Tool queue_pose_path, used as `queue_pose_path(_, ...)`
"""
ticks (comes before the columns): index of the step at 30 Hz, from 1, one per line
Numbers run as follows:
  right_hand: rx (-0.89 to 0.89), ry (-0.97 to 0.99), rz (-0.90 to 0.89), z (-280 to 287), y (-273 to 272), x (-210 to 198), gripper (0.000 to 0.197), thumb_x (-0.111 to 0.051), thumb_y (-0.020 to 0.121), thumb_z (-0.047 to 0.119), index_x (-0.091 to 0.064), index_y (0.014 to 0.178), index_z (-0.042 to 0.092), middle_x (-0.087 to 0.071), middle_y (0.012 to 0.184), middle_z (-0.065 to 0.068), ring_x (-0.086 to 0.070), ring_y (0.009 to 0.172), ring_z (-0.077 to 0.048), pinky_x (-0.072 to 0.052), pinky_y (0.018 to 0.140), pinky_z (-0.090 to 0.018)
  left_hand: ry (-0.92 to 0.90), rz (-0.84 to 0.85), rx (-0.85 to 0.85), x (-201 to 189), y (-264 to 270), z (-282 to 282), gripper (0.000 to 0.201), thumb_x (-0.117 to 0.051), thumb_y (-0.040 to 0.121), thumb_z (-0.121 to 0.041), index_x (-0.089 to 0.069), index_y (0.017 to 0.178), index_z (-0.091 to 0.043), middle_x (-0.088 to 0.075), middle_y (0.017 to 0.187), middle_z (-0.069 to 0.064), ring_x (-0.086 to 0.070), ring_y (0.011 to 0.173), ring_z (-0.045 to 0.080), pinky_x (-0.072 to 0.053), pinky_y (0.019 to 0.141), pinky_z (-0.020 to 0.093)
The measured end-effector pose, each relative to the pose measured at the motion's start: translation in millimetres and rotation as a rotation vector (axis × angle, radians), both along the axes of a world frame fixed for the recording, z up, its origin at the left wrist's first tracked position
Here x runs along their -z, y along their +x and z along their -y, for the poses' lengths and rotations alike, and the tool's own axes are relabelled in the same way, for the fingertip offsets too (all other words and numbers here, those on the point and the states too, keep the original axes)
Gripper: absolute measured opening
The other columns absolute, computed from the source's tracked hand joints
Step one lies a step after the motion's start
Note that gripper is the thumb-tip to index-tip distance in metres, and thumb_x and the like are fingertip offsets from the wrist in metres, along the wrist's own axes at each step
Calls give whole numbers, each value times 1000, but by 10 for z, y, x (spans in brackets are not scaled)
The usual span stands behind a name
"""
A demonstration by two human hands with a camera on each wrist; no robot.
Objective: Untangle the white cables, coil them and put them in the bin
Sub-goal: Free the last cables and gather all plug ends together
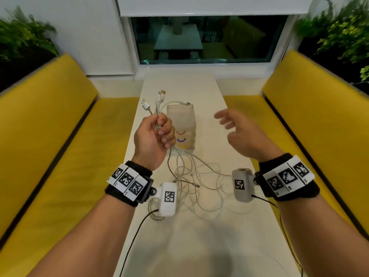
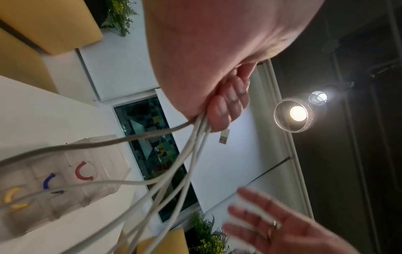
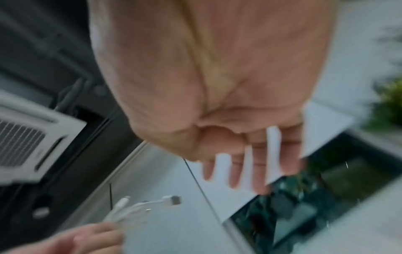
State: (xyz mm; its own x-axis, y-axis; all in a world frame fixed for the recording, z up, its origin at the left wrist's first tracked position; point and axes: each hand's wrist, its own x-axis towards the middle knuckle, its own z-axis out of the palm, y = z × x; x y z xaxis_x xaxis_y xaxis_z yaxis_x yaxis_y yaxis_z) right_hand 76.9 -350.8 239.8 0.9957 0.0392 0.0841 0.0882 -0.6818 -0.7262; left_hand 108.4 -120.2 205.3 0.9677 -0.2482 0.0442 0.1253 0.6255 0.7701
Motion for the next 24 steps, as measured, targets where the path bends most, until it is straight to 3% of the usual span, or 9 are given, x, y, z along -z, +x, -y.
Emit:
queue_pose_path(2,-125,372,-6,-154,-1,35,58,-53,77,-11,-59,127,16,-63,123,-10,-62,113,-23,-54,90,-29,-24,10,31,9,-19,51,29,-30,99,-27,-35,71,-19,-27,57,-4,-21,48,12,-22,44,26)
queue_pose_path(3,-186,463,-73,-259,-9,88,52,-59,82,-7,-58,129,15,-63,124,-11,-62,114,-20,-54,89,-25,-35,16,54,6,-36,94,29,-31,99,-27,-35,71,-19,-28,57,-4,-23,48,12,-24,44,26)
queue_pose_path(6,-360,508,-242,-591,-11,303,53,-79,82,11,-57,130,18,-68,122,-2,-64,117,-12,-51,101,-30,-83,18,119,-17,-105,232,32,-29,101,-26,-36,71,-17,-28,58,-2,-22,50,13,-24,47,27)
queue_pose_path(9,-373,606,-227,-703,28,539,20,-76,84,2,-68,98,14,-73,94,-6,-70,89,-22,-55,88,-31,-101,9,123,-34,-119,220,33,-29,102,-27,-36,71,-17,-27,58,-2,-19,51,13,-22,47,27)
queue_pose_path(11,-366,453,-226,-674,84,677,7,-74,86,5,-67,86,3,-71,74,-11,-68,68,-25,-52,72,-32,-106,15,92,-56,-87,105,33,-28,102,-27,-36,71,-19,-28,57,-4,-22,49,12,-23,46,26)
queue_pose_path(13,-356,303,-266,-620,136,869,10,-71,86,5,-65,86,-3,-66,67,-11,-65,60,-21,-50,62,-27,-90,49,64,-90,-59,0,33,-27,101,-27,-35,71,-20,-29,57,-4,-20,49,13,-24,46,26)
queue_pose_path(16,-306,217,-274,-552,179,1116,7,-67,86,7,-64,85,1,-66,70,-13,-63,63,-18,-50,67,-29,-68,83,13,-168,-64,-60,31,-28,99,-26,-35,70,-20,-29,56,-5,-18,50,13,-23,45,25)
queue_pose_path(20,-274,15,-294,-395,187,1490,12,-74,82,18,-65,74,17,-69,73,0,-67,72,-15,-54,73,-37,-125,156,-80,-405,-8,-241,34,-23,101,-26,-38,70,-20,-31,54,-6,-24,48,11,-22,47,26)
queue_pose_path(24,-231,-75,-278,-198,148,1770,17,-74,80,24,-61,73,14,-65,71,-3,-61,67,-17,-53,71,-45,-171,226,-158,-663,29,-469,35,-22,101,-26,-38,71,-20,-30,55,-5,-23,49,12,-22,47,27)
